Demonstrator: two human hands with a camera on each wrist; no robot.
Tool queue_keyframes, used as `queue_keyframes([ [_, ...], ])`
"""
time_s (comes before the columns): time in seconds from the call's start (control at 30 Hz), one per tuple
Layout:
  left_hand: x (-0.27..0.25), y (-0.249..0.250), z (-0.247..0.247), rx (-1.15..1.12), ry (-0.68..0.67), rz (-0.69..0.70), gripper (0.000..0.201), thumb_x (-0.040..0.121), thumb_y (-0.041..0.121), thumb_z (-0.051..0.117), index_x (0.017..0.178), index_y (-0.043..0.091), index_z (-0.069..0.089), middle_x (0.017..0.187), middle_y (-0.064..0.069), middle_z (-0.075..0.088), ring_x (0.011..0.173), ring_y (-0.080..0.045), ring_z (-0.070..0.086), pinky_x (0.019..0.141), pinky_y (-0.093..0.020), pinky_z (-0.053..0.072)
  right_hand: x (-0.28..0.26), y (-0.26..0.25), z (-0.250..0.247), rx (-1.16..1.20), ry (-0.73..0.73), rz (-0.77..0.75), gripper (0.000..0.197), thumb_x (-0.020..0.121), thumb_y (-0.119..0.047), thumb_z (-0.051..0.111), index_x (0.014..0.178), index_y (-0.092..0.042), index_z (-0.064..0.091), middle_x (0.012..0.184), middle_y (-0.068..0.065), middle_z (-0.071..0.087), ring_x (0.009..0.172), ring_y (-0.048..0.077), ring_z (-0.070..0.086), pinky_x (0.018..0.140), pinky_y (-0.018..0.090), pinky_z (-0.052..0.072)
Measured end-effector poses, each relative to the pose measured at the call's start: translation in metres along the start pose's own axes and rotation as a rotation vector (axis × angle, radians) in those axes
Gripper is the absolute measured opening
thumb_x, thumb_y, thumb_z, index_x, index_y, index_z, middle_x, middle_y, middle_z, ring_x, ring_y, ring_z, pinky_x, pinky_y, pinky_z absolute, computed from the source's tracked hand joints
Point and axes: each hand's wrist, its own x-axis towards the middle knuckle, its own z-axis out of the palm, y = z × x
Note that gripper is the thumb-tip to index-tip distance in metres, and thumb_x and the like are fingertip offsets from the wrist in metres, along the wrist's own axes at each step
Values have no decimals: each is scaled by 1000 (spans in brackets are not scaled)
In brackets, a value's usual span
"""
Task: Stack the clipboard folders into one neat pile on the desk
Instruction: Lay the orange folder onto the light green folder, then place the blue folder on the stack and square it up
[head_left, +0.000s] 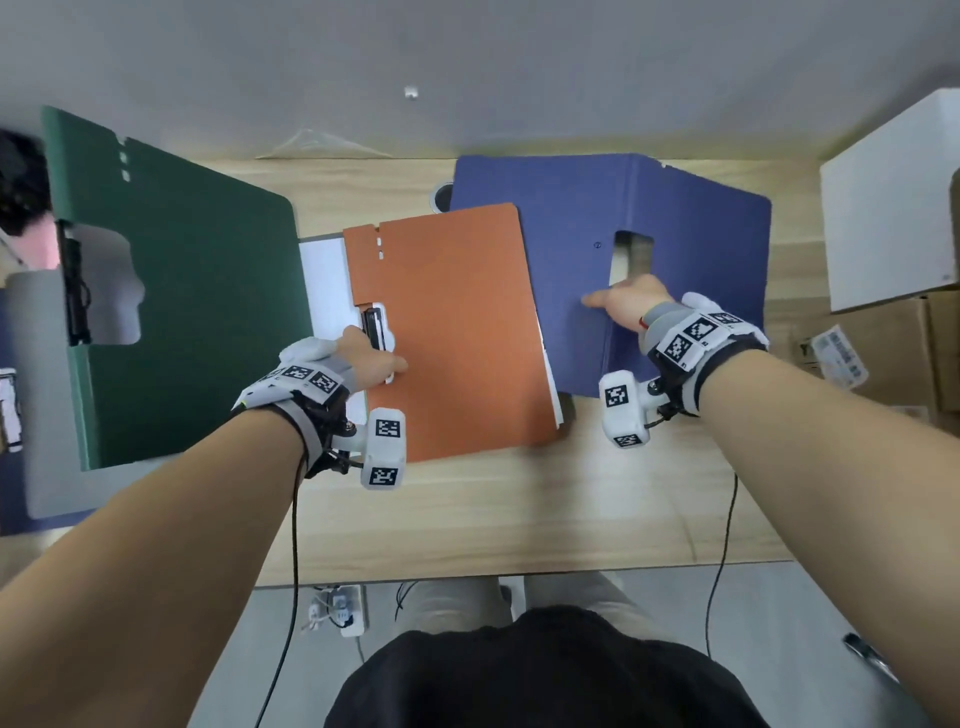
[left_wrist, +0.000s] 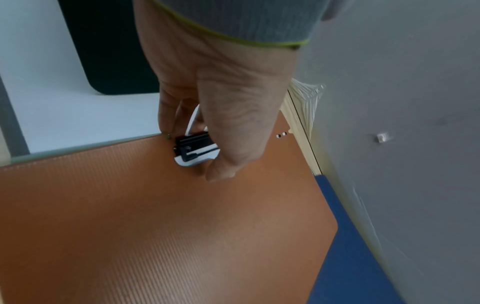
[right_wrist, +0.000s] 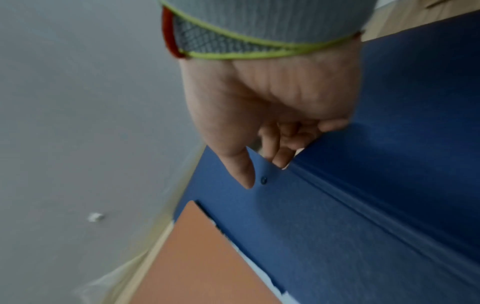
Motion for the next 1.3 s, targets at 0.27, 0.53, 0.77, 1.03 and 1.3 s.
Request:
queue_keyframes([
  [0.27,-69,39,-11,-18,-56,60,27,74,31,75,76,11,57,75,-10,63,64,-24,55,63,-32,44,-44,-21,-31,-57,135,-309,45,76,-32,74,57,-20,34,59,-2,38,65,23,40,56,31,33],
  [0.53,-89,50,0,-246,-72,97,32,92,39,65,103,9,66,86,-8,65,77,-26,60,73,-30,48,-107,-58,-14,-48,94,-555,25,70,-19,70,70,-21,44,63,-4,46,65,22,45,64,32,38],
  [0.77,-97,52,3,-324,-72,79,91,93,75,16,136,6,57,133,-20,62,122,-37,60,110,-49,44,-111,-63,98,-267,-127,-527,15,81,-26,64,83,-20,51,94,2,59,81,26,58,65,32,42],
  [1.03,-90,50,-4,-391,-81,47,99,80,83,34,147,10,45,145,-10,55,128,-32,56,112,-48,42,-57,-38,81,-138,-113,-233,30,82,-30,68,107,-14,65,115,8,62,107,29,60,89,32,47],
  [1.3,-79,64,0,-400,-34,-21,92,74,65,71,140,6,48,129,-11,61,116,-32,63,103,-47,52,-11,0,55,-95,-38,-4,93,55,-49,77,135,-12,47,137,10,47,124,33,50,105,44,44],
])
